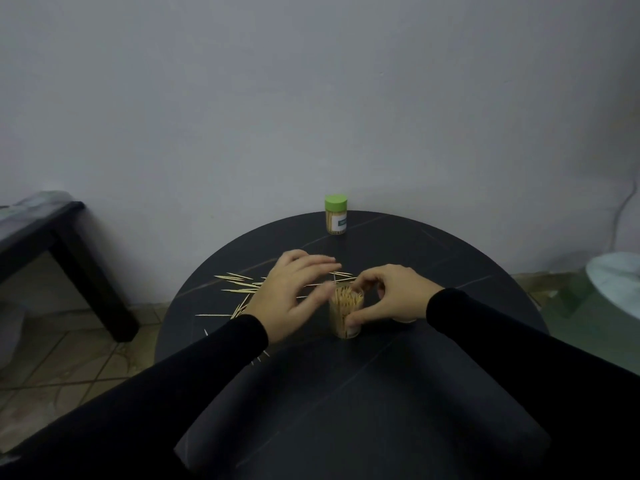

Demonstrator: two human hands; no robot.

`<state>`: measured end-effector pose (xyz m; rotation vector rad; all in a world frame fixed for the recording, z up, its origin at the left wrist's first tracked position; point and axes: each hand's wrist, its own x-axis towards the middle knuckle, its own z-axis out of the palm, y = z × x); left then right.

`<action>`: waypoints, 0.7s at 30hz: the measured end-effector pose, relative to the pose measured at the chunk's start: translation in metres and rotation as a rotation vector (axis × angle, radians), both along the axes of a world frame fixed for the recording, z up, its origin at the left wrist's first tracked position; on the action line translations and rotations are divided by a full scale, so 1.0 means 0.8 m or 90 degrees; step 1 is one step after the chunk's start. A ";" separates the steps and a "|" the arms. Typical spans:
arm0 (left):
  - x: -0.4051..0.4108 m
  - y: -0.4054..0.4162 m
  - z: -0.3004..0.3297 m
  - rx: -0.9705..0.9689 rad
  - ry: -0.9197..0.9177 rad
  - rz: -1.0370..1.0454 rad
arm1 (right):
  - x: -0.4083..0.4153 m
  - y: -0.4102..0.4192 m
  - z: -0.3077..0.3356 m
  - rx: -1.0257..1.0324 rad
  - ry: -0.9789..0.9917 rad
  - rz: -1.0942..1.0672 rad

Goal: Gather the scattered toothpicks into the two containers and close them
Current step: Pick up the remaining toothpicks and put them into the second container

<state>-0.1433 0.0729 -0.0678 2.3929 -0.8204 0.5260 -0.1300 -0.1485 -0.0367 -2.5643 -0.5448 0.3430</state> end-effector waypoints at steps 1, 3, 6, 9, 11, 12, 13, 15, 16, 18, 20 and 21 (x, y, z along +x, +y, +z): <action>0.006 -0.006 0.000 -0.019 0.020 0.051 | 0.002 -0.002 0.000 -0.009 -0.008 -0.007; 0.020 -0.018 -0.003 -0.030 0.090 0.130 | 0.004 -0.006 -0.001 -0.028 -0.032 -0.010; 0.043 -0.031 -0.008 0.006 0.132 0.113 | 0.009 -0.011 -0.002 -0.038 -0.055 -0.012; 0.065 -0.039 -0.008 0.118 0.157 0.116 | 0.016 -0.015 -0.002 -0.046 -0.067 -0.024; 0.079 -0.043 -0.010 0.267 0.176 0.156 | 0.021 -0.018 -0.003 -0.046 -0.065 -0.030; 0.085 -0.045 -0.012 0.320 0.193 0.171 | 0.022 -0.020 -0.004 -0.042 -0.063 -0.033; 0.088 -0.048 -0.013 0.345 0.213 0.178 | 0.023 -0.021 -0.004 -0.037 -0.063 -0.034; 0.096 -0.053 -0.016 0.333 0.228 0.169 | 0.027 -0.024 -0.006 -0.025 -0.061 -0.041; 0.098 -0.057 -0.017 0.315 0.218 0.162 | 0.028 -0.025 -0.007 -0.019 -0.059 -0.044; 0.096 -0.062 -0.019 0.256 0.195 0.171 | 0.029 -0.026 -0.008 -0.010 -0.056 -0.044; 0.094 -0.065 -0.022 0.174 0.205 0.211 | 0.029 -0.026 -0.008 -0.005 -0.049 -0.041; 0.091 -0.066 -0.023 0.143 0.211 0.233 | 0.029 -0.025 -0.008 -0.005 -0.049 -0.040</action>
